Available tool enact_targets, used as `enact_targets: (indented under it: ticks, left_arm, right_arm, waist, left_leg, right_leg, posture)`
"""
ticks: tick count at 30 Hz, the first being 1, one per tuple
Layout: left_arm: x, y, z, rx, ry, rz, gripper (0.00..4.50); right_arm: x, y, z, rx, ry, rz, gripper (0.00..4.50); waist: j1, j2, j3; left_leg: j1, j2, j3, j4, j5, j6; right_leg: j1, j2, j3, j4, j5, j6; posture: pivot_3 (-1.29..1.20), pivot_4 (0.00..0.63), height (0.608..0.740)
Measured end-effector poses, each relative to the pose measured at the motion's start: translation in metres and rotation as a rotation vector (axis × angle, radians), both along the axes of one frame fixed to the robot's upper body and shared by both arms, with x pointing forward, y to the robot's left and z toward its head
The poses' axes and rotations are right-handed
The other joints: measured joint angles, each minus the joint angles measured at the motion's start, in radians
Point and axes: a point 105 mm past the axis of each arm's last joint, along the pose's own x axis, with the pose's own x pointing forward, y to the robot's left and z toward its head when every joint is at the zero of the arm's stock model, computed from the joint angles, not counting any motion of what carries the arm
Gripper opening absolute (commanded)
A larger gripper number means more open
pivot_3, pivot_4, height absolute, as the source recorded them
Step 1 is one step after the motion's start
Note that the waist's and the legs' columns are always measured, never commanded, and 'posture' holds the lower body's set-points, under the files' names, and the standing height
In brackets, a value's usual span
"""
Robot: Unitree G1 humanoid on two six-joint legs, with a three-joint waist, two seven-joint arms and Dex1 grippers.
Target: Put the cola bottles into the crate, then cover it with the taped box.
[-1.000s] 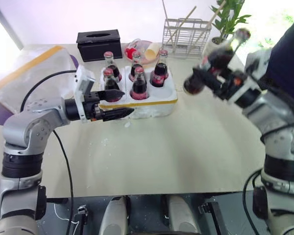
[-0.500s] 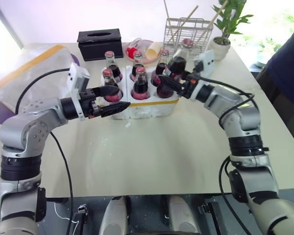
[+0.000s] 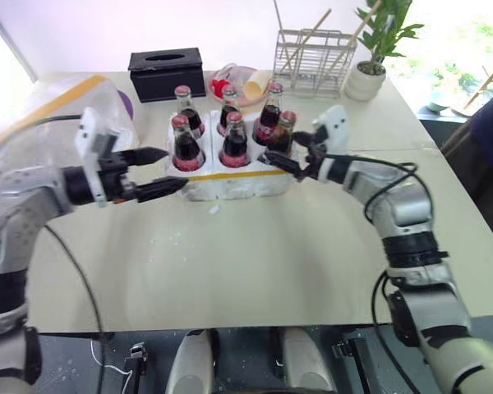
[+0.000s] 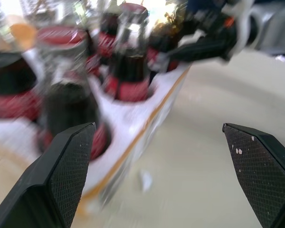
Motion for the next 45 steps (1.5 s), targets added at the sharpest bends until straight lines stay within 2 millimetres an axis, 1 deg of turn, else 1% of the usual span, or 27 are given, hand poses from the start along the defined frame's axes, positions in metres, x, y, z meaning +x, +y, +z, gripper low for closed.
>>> enact_targets:
  ticks: [1, 2, 3, 4, 5, 6, 8, 10, 11, 13, 14, 16, 17, 19, 21, 23, 25, 26, 28, 31, 33, 35, 38, 40, 43, 45]
  left_arm:
    - [-0.008, 0.020, 0.000, 0.053, 0.028, 0.035, 4.50]
    - [-0.013, 0.040, 0.004, 0.090, 0.047, 0.087, 4.50]
    - [-0.018, 0.061, 0.011, 0.119, 0.053, 0.146, 4.50]
    - [-0.024, 0.078, 0.018, 0.148, 0.055, 0.187, 4.50]
    - [-0.032, 0.096, 0.026, 0.179, 0.061, 0.229, 4.50]
    - [-0.037, 0.110, 0.034, 0.197, 0.057, 0.259, 4.50]
    - [-0.045, 0.140, 0.045, 0.239, 0.072, 0.328, 4.50]
    - [-0.053, 0.180, 0.062, 0.256, 0.059, 0.448, 4.50]
    - [-0.056, 0.190, 0.069, 0.265, 0.049, 0.482, 4.50]
    - [-0.060, 0.210, 0.075, 0.324, 0.064, 0.539, 4.50]
    - [-0.061, 0.216, 0.075, 0.360, 0.073, 0.557, 4.50]
    - [-0.058, 0.229, 0.067, 0.426, 0.094, 0.591, 4.50]
    - [-0.056, 0.233, 0.060, 0.446, 0.119, 0.600, 4.50]
    - [-0.047, 0.238, 0.040, 0.486, 0.181, 0.599, 4.50]
    - [-0.033, 0.237, 0.026, 0.529, 0.229, 0.588, 4.50]
    - [-0.023, 0.237, 0.020, 0.579, 0.248, 0.591, 4.50]
    - [-0.016, 0.237, 0.020, 0.611, 0.248, 0.604, 4.50]
    - [-0.010, 0.236, 0.019, 0.621, 0.247, 0.614, 4.50]
    - [0.003, 0.230, 0.016, 0.631, 0.239, 0.618, 4.50]
    - [0.019, 0.221, 0.003, 0.653, 0.255, 0.599, 4.50]
    - [0.029, 0.214, -0.002, 0.648, 0.261, 0.598, 4.50]
    - [0.030, 0.213, -0.005, 0.661, 0.276, 0.594, 4.50]
    - [0.025, 0.212, -0.012, 0.674, 0.343, 0.563, 4.50]
    - [0.022, 0.208, -0.015, 0.648, 0.386, 0.539, 4.50]
    - [0.024, 0.201, -0.013, 0.603, 0.410, 0.522, 4.50]
    - [0.025, 0.201, -0.012, 0.604, 0.409, 0.521, 4.50]
  right_arm:
    - [-0.012, -0.009, 0.013, -0.003, -0.014, 0.030, 4.43]
    - [-0.020, -0.023, 0.025, -0.009, -0.031, 0.031, 4.43]
    - [-0.028, -0.037, 0.038, -0.009, -0.046, 0.026, 4.43]
    - [-0.036, -0.046, 0.050, -0.011, -0.061, 0.027, 4.43]
    - [-0.046, -0.052, 0.060, -0.021, -0.073, 0.044, 4.43]
    - [-0.053, -0.055, 0.067, -0.024, -0.079, 0.063, 4.43]
    - [-0.068, -0.055, 0.076, -0.039, -0.090, 0.117, 4.43]
    - [-0.082, -0.053, 0.088, -0.040, -0.113, 0.172, 4.43]
    - [-0.085, -0.052, 0.094, -0.029, -0.122, 0.190, 4.43]
    - [-0.093, -0.042, 0.108, -0.006, -0.146, 0.246, 4.43]
    - [-0.096, -0.040, 0.111, -0.008, -0.158, 0.260, 4.43]
    - [-0.099, -0.037, 0.109, -0.029, -0.157, 0.278, 4.43]
    - [-0.101, -0.036, 0.106, -0.033, -0.147, 0.291, 4.43]
    - [-0.107, -0.031, 0.100, -0.036, -0.121, 0.336, 4.43]
    - [-0.115, -0.027, 0.101, -0.038, -0.122, 0.369, 4.43]
    - [-0.121, -0.025, 0.104, -0.049, -0.139, 0.377, 4.43]
    - [-0.122, -0.026, 0.105, -0.059, -0.143, 0.363, 4.43]
    - [-0.122, -0.028, 0.107, -0.053, -0.145, 0.352, 4.43]
    - [-0.123, -0.029, 0.108, -0.046, -0.150, 0.339, 4.43]
    - [-0.125, -0.030, 0.107, -0.040, -0.155, 0.314, 4.43]
    - [-0.125, -0.031, 0.105, -0.041, -0.148, 0.288, 4.43]
    - [-0.125, -0.033, 0.104, -0.044, -0.144, 0.264, 4.43]
    - [-0.127, -0.037, 0.106, -0.043, -0.150, 0.228, 4.43]
    - [-0.127, -0.038, 0.106, -0.041, -0.154, 0.211, 4.43]
    - [-0.126, -0.038, 0.100, -0.046, -0.141, 0.194, 4.43]
    - [-0.126, -0.038, 0.100, -0.046, -0.145, 0.186, 4.43]
  waist:
    - [0.000, 0.000, 0.000]
    - [0.000, 0.000, 0.000]
    - [0.001, 0.000, 0.000]
    - [0.002, 0.000, 0.000]
    - [0.002, 0.000, 0.000]
    - [0.001, 0.000, 0.000]
    - [0.000, 0.000, 0.000]
    - [-0.004, 0.000, 0.000]
    - [-0.005, 0.000, 0.000]
    - [-0.005, 0.000, 0.000]
    - [-0.004, 0.000, 0.000]
    - [0.006, 0.000, 0.000]
    - [0.009, 0.000, 0.000]
    - [0.018, -0.001, 0.000]
    - [0.024, -0.002, 0.000]
    - [0.028, -0.006, -0.001]
    - [0.027, -0.007, -0.001]
    - [0.028, -0.007, -0.001]
    - [0.030, -0.007, -0.002]
    - [0.027, -0.008, -0.001]
    - [0.024, -0.008, -0.001]
    - [0.020, -0.008, -0.001]
    - [0.015, -0.008, -0.001]
    - [0.015, -0.008, -0.001]
    - [0.016, -0.008, -0.001]
    - [0.017, -0.008, -0.001]
  left_leg:
    - [0.000, 0.000, 0.001, -0.002, 0.000, 0.000]
    - [0.000, 0.000, 0.001, -0.004, 0.000, 0.000]
    - [-0.001, 0.000, 0.001, -0.004, 0.000, 0.000]
    - [0.000, 0.000, 0.001, -0.005, 0.000, 0.000]
    - [0.000, 0.001, 0.002, -0.006, 0.000, 0.000]
    - [0.001, 0.001, 0.002, -0.007, 0.000, 0.000]
    - [0.002, 0.001, 0.002, -0.007, 0.000, -0.001]
    - [0.002, 0.002, 0.003, -0.007, 0.000, -0.001]
    - [0.002, 0.002, 0.003, -0.007, 0.000, -0.001]
    - [0.001, 0.002, 0.005, -0.007, 0.000, -0.001]
    - [0.001, 0.002, 0.005, -0.007, 0.000, -0.001]
    - [0.001, 0.002, 0.005, -0.007, 0.000, -0.001]
    - [0.000, 0.002, 0.005, -0.007, 0.000, -0.001]
    - [-0.002, 0.002, 0.006, -0.005, 0.000, -0.001]
    - [-0.003, 0.002, 0.006, -0.003, 0.000, -0.001]
    - [-0.004, 0.002, 0.006, -0.002, 0.000, -0.001]
    - [-0.005, 0.002, 0.006, -0.002, 0.000, -0.001]
    - [-0.005, 0.002, 0.006, -0.002, 0.000, -0.001]
    - [-0.005, 0.002, 0.006, -0.002, 0.000, -0.001]
    - [-0.005, 0.002, 0.005, -0.002, 0.000, -0.001]
    - [-0.006, 0.002, 0.005, -0.002, 0.000, 0.000]
    - [-0.006, 0.002, 0.005, -0.002, 0.000, 0.000]
    - [-0.006, 0.002, 0.005, -0.002, 0.000, 0.000]
    - [-0.006, 0.002, 0.005, -0.002, 0.000, 0.000]
    - [-0.006, 0.002, 0.005, -0.001, 0.000, 0.000]
    - [-0.006, 0.002, 0.005, -0.001, 0.000, 0.000]
  right_leg:
    - [-0.002, 0.000, 0.000, 0.000, -0.001, -0.001]
    - [-0.003, 0.000, 0.000, 0.000, -0.001, -0.002]
    - [-0.004, 0.000, 0.000, 0.000, -0.002, -0.003]
    - [-0.004, 0.000, 0.000, 0.000, -0.003, -0.004]
    - [-0.005, 0.000, -0.001, 0.000, -0.005, -0.008]
    - [-0.005, 0.000, -0.001, 0.000, -0.006, -0.009]
    - [-0.006, 0.000, -0.001, 0.000, -0.007, -0.010]
    - [-0.007, 0.000, -0.001, 0.001, -0.007, -0.011]
    - [-0.007, 0.000, -0.001, 0.001, -0.006, -0.011]
    - [-0.008, -0.001, -0.001, 0.001, -0.006, -0.011]
    - [-0.008, -0.001, -0.001, 0.001, -0.006, -0.011]
    - [-0.008, -0.001, -0.001, 0.001, -0.006, -0.011]
    - [-0.008, -0.001, -0.001, 0.002, -0.006, -0.011]
    - [-0.009, -0.001, -0.001, 0.002, -0.006, -0.010]
    - [-0.009, 0.000, -0.001, 0.002, -0.005, -0.008]
    - [-0.009, -0.001, -0.001, 0.002, -0.005, -0.008]
    - [-0.009, -0.001, -0.001, 0.001, -0.005, -0.009]
    - [-0.009, -0.001, -0.001, 0.001, -0.005, -0.009]
    - [-0.009, -0.001, -0.001, 0.002, -0.005, -0.009]
    - [-0.009, -0.001, -0.001, 0.002, -0.005, -0.009]
    - [-0.010, -0.001, -0.001, 0.002, -0.003, -0.005]
    - [-0.010, -0.001, -0.001, 0.002, -0.003, -0.005]
    - [-0.010, -0.001, -0.001, 0.002, -0.003, -0.005]
    - [-0.010, -0.001, -0.001, 0.003, -0.003, -0.006]
    - [-0.010, -0.001, -0.001, 0.002, -0.004, -0.006]
    - [-0.010, -0.001, -0.001, 0.002, -0.004, -0.006]
  posture:
    - [0.00, 0.150, 0.740]
    - [0.00, 0.150, 0.740]
    - [0.00, 0.150, 0.740]
    - [0.00, 0.150, 0.740]
    - [0.00, 0.150, 0.740]
    - [0.00, 0.150, 0.740]
    - [0.00, 0.150, 0.740]
    - [0.00, 0.150, 0.740]
    - [0.00, 0.150, 0.740]
    - [0.00, 0.150, 0.740]
    - [0.00, 0.150, 0.740]
    - [0.00, 0.150, 0.740]
    - [0.00, 0.150, 0.740]
    - [0.00, 0.150, 0.740]
    - [0.00, 0.150, 0.740]
    - [0.00, 0.150, 0.740]
    - [0.00, 0.150, 0.740]
    - [0.00, 0.150, 0.740]
    - [0.00, 0.150, 0.740]
    - [0.00, 0.150, 0.740]
    - [0.00, 0.150, 0.740]
    - [0.00, 0.150, 0.740]
    - [0.00, 0.150, 0.740]
    - [0.00, 0.150, 0.740]
    - [0.00, 0.150, 0.740]
    - [0.00, 0.150, 0.740]
